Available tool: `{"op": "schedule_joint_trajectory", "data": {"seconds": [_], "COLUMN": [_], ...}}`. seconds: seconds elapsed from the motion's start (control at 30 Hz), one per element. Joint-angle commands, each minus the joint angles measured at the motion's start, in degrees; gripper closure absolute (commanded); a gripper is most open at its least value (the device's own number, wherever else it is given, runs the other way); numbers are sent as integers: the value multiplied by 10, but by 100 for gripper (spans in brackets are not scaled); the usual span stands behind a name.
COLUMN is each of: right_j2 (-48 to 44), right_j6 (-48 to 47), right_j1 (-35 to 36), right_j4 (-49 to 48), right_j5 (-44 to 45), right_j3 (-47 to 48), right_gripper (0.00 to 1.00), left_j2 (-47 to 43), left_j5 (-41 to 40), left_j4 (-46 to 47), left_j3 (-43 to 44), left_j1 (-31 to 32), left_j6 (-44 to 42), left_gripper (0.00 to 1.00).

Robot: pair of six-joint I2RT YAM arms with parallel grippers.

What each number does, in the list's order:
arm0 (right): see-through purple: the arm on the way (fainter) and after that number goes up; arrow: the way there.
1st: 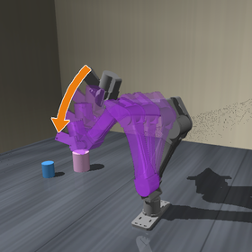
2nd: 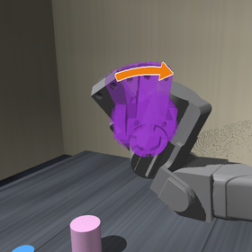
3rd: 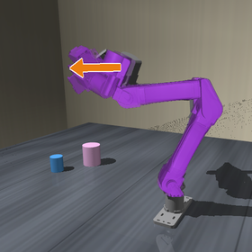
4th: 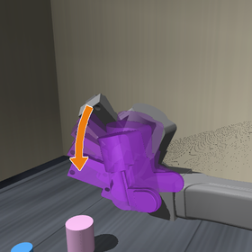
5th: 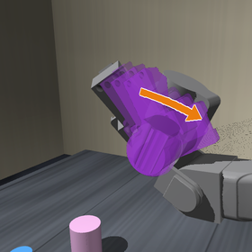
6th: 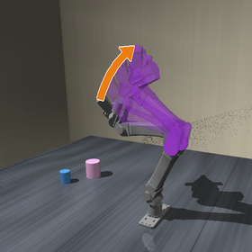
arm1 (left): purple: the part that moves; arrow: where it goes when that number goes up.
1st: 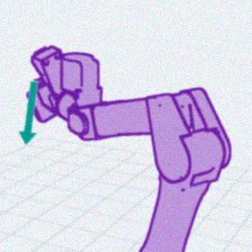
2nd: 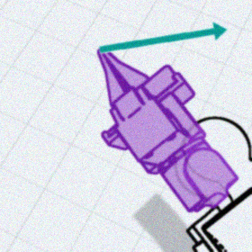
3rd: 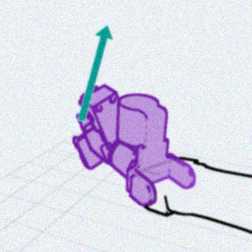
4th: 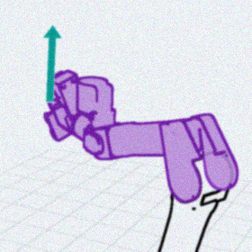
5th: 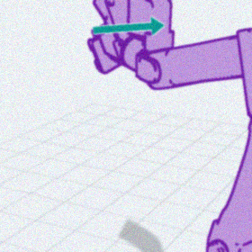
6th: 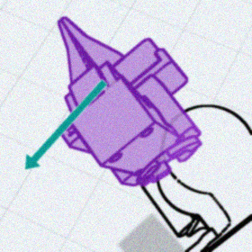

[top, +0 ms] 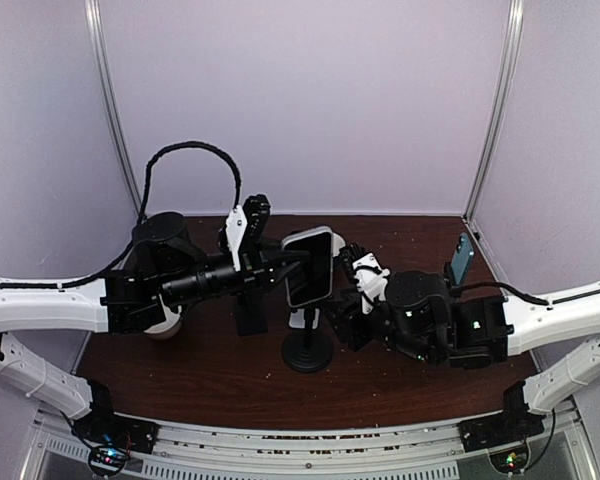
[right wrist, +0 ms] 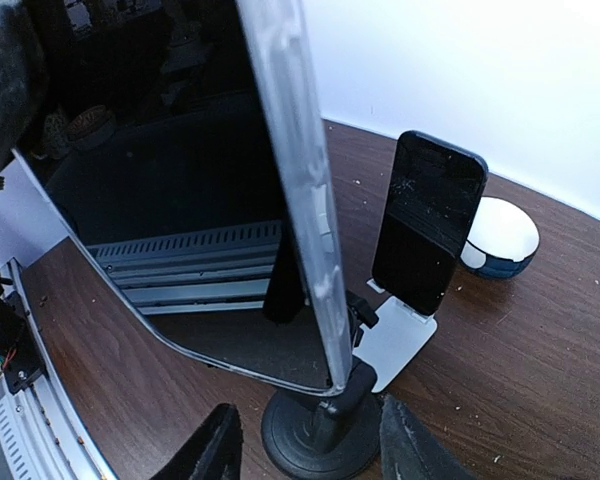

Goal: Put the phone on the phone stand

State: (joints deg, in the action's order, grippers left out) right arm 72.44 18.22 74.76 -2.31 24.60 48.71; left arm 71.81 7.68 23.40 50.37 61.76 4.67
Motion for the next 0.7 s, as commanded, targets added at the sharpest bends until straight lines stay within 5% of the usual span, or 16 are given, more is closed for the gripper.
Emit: {"op": "schedule_joint_trajectory", "data": {"seconds": [0.0,0.4,0.53,0.67], "right_j2": [29,57,63,54], "right_j6": [14,17,42,82], "right_j1": [4,-9,-14,-20], "right_j4": [18,27,47,82], "right_j5": [15,56,66,81], "right_j3": [15,38,47,31], "right_gripper": [50,72,93,100], "left_j2": [-2,-10,-9,-17], "left_j5": [-4,-3,-14,-42], "left_j4": [-3,-23,-49,-95], "left_j3": [12,8,15,23], "left_j1": [-1,-1,-1,-1], "left_j6": [-24,-25,-32,-51], "left_gripper": [100,100,100,100]}}
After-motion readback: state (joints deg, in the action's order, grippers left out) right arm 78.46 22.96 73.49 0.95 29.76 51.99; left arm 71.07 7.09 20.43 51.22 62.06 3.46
